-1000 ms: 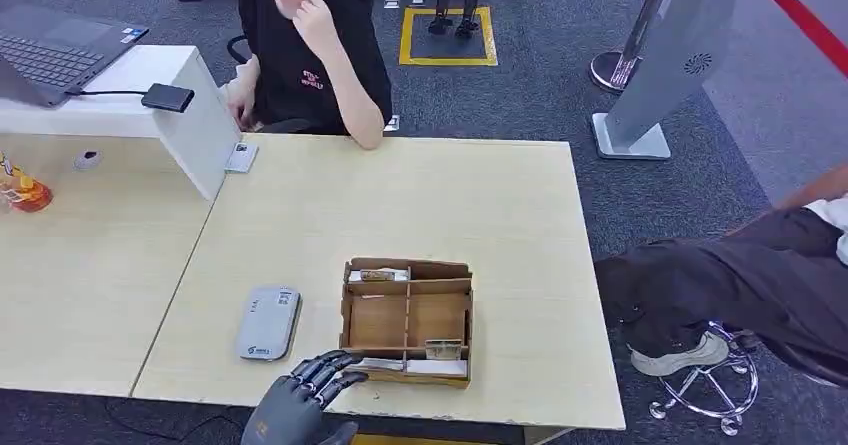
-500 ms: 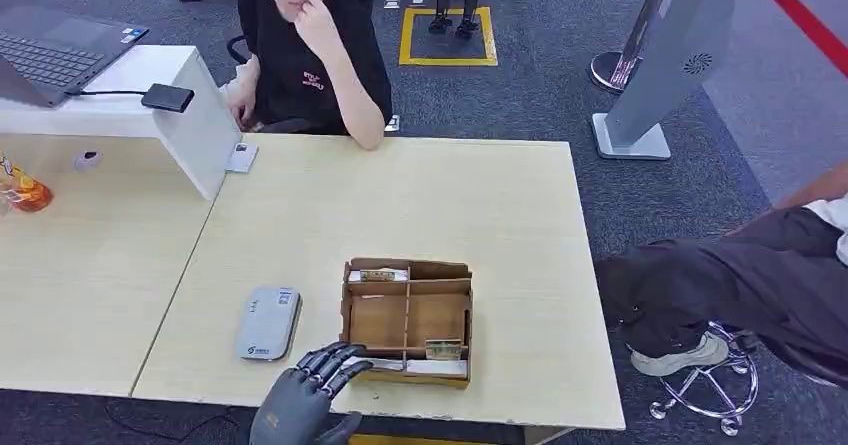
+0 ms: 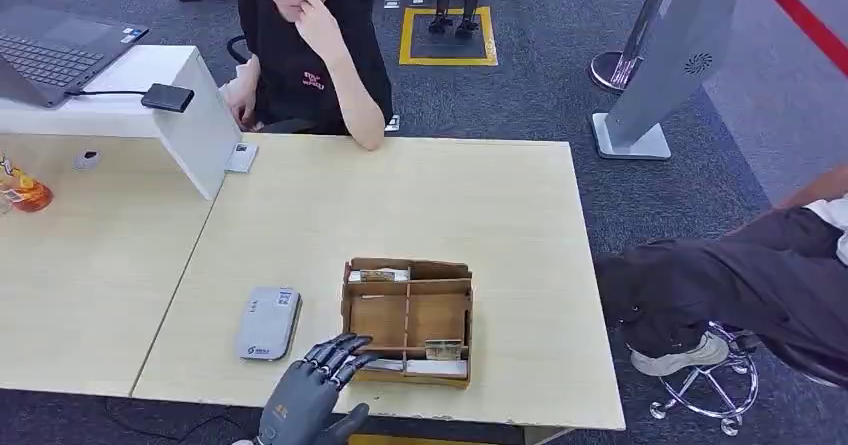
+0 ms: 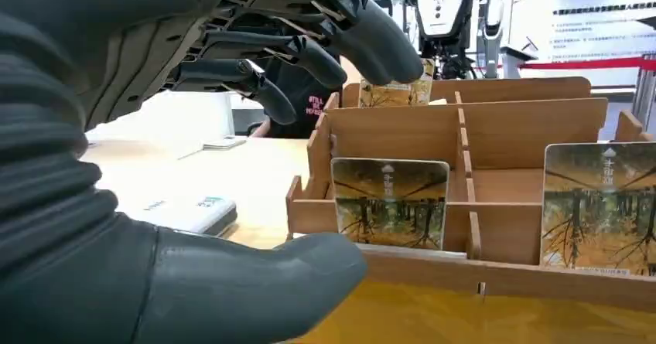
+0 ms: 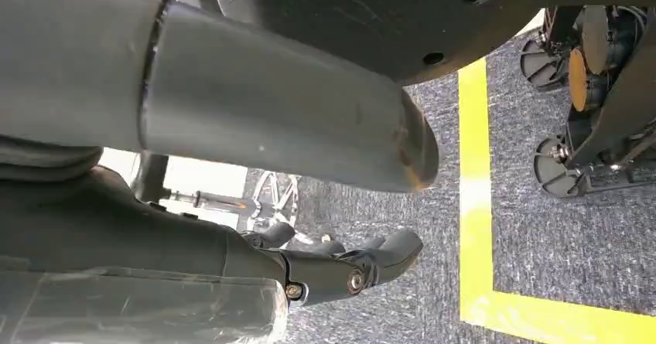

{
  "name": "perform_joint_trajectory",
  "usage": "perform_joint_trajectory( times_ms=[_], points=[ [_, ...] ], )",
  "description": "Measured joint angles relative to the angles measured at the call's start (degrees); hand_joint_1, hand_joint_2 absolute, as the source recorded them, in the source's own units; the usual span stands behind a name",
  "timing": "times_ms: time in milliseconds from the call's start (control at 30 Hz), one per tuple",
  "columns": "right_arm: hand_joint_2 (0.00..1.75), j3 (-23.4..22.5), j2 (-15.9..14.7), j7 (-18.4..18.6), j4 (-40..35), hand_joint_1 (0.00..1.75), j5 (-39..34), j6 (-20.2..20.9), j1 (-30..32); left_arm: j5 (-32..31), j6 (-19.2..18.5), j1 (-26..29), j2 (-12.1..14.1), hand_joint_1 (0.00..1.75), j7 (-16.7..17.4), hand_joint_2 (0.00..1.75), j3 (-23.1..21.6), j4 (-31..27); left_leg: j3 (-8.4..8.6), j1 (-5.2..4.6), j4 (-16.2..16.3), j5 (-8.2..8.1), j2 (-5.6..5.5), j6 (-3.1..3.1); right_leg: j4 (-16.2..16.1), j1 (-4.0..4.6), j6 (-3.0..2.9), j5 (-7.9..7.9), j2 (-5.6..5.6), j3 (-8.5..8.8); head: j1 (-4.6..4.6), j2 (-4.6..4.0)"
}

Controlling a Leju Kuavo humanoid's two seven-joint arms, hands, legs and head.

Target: Pass the card to the sensor for recognition and then transmit it.

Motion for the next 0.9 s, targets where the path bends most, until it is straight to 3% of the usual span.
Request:
perform_joint_trajectory(
  times_ms=[267, 900],
  points=[
    [0.0, 0.0, 0.0, 0.1, 0.0, 0.0, 0.5, 0.0, 0.0, 0.0, 0.1, -1.5, -2.1, 0.47, 0.6, 1.75, 0.0, 2.3, 0.0, 0.0, 0.0, 0.0, 0.0, 0.0, 0.0, 0.0, 0.0, 0.01, 0.0, 0.0, 0.0, 0.0],
    [0.0, 0.4, 0.0, 0.4, 0.0, 0.0, 1.2, 0.1, -0.1, -1.6, 0.1, -2.9, -4.0, 0.47, 2.2, 1.75, 0.0, 6.3, 0.0, 0.0, 0.0, 0.0, 0.0, 0.0, 0.0, 0.0, 0.0, 0.0, 0.0, 0.0, 0.0, 0.0]
  ],
)
